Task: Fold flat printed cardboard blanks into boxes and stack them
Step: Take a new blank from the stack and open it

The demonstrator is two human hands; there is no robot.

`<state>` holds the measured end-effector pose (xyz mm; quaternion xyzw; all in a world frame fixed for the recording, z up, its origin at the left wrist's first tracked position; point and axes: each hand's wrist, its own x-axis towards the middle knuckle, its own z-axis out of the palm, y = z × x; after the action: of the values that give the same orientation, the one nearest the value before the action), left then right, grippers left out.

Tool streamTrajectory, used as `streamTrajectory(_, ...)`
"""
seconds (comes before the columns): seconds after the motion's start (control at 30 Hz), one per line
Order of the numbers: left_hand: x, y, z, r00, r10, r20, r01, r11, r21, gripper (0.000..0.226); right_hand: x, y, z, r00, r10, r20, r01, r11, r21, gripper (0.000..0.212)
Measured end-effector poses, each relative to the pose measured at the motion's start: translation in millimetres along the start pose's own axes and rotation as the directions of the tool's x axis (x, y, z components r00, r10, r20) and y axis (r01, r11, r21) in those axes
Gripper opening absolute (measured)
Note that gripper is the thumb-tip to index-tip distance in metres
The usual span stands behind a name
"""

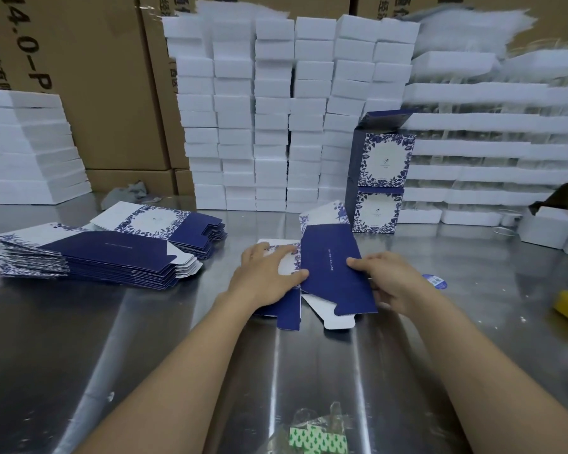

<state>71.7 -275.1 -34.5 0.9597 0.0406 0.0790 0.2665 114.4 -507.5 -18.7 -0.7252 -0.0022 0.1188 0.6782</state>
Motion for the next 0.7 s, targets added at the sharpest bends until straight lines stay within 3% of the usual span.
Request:
streamTrajectory(0.1,2.7,-0.3,-8.3,0.987,-0.101,-0.123,0.059,0.951,-0.303,0.088,-0.3,-6.5,-2.9,0.996,-0.078,-0.032,0.080,0.996,0.050,0.009)
streamTrajectory(0.2,3.5,-0.8,-15.2,0.971,-0.160,-0.180,0.014,0.783,-0.622,0.105,-2.0,-13.4,-6.7,0.978,-0.203,-0.058,0.207,0.976,0.070,0.008)
streamTrajectory(0.27,1.1,1.3,-17.2,0.961,-0.171,-0.217,-0.036,0.704,-0.710,0.112,-5.0,-16.4,-4.8,0.944,-0.313,-0.104,0.316,0.948,0.019,0.008)
streamTrajectory(0.33,-4.7,9.0,-17.3,0.914,-0.176,-0.366,-0.078,0.808,-0.584,0.114,-9.6,-18.2,1.6,0.882,-0.451,-0.135,0.445,0.892,-0.075,0.009)
streamTrajectory(0.4,-13.0,20.9,-16.0,0.840,-0.122,-0.529,-0.085,0.933,-0.349,0.109,-16.2,-21.0,9.8,0.792,-0.589,-0.158,0.562,0.806,-0.188,0.012)
streamTrajectory(0.47,-18.6,30.6,-15.5,0.792,-0.059,-0.608,-0.117,0.962,-0.245,0.105,-22.6,-24.9,14.5,0.720,-0.674,-0.165,0.635,0.736,-0.237,0.018)
streamTrajectory(0.53,-18.9,33.0,-22.8,0.788,-0.056,-0.614,-0.178,0.933,-0.313,0.103,-26.8,-29.3,11.6,0.742,-0.649,-0.170,0.643,0.760,-0.095,0.016)
streamTrajectory(0.6,-16.0,29.1,-35.7,0.840,-0.090,-0.535,-0.276,0.777,-0.566,0.105,-28.1,-33.2,1.1,0.850,-0.509,-0.135,0.525,0.836,0.159,0.014)
streamTrajectory(0.67,-15.7,24.1,-47.2,0.941,-0.071,-0.331,-0.273,0.418,-0.866,0.104,-26.4,-33.6,-9.5,0.920,-0.391,-0.013,0.371,0.863,0.343,0.016)
streamTrajectory(0.7,-15.3,22.3,-49.7,0.969,-0.027,-0.247,-0.228,0.298,-0.927,0.104,-24.5,-31.8,-12.8,0.931,-0.361,0.044,0.317,0.866,0.386,0.018)
